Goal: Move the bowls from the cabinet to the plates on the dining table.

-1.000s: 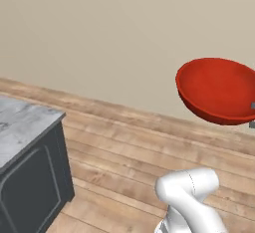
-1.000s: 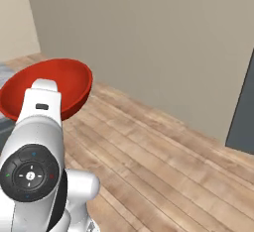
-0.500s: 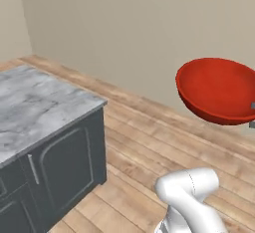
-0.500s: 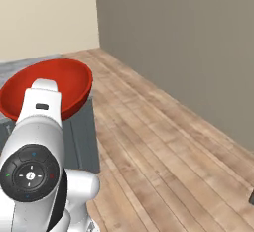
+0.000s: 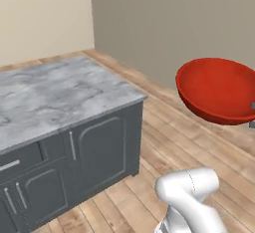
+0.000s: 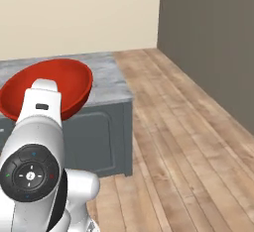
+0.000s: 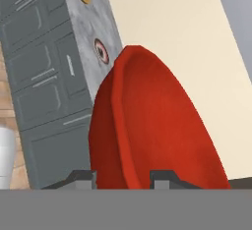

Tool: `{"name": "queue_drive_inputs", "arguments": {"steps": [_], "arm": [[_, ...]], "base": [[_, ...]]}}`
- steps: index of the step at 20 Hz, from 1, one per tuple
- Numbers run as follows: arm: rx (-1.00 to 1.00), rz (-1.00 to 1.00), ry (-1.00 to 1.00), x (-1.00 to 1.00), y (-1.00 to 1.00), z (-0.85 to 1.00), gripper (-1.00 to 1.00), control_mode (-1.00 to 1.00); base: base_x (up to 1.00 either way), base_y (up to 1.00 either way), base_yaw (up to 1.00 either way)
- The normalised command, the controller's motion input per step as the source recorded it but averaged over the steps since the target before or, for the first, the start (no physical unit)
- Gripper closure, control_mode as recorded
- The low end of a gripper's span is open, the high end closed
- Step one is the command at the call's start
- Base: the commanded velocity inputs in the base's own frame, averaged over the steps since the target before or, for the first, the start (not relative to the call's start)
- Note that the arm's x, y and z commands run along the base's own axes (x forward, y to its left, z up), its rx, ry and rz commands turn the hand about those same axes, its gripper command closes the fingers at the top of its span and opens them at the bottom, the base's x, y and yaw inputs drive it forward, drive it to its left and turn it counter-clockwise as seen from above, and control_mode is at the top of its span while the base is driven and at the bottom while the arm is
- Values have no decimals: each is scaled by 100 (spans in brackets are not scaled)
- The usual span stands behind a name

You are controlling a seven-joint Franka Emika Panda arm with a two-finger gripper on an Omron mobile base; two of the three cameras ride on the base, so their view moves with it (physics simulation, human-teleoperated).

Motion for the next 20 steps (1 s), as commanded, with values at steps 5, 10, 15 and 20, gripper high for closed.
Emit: {"name": "queue_drive_inputs", "arguments": {"steps": [5, 10, 15, 20], "arm": [[0, 0, 0, 0, 0, 0, 100, 100], [0, 0, 0, 0, 0, 0, 100, 100], [0, 0, 0, 0, 0, 0, 100, 100], [0, 0, 0, 0, 0, 0, 100, 100]], "base": [[0, 28, 48], [0, 32, 46], [0, 29, 30], [0, 39, 11]]}}
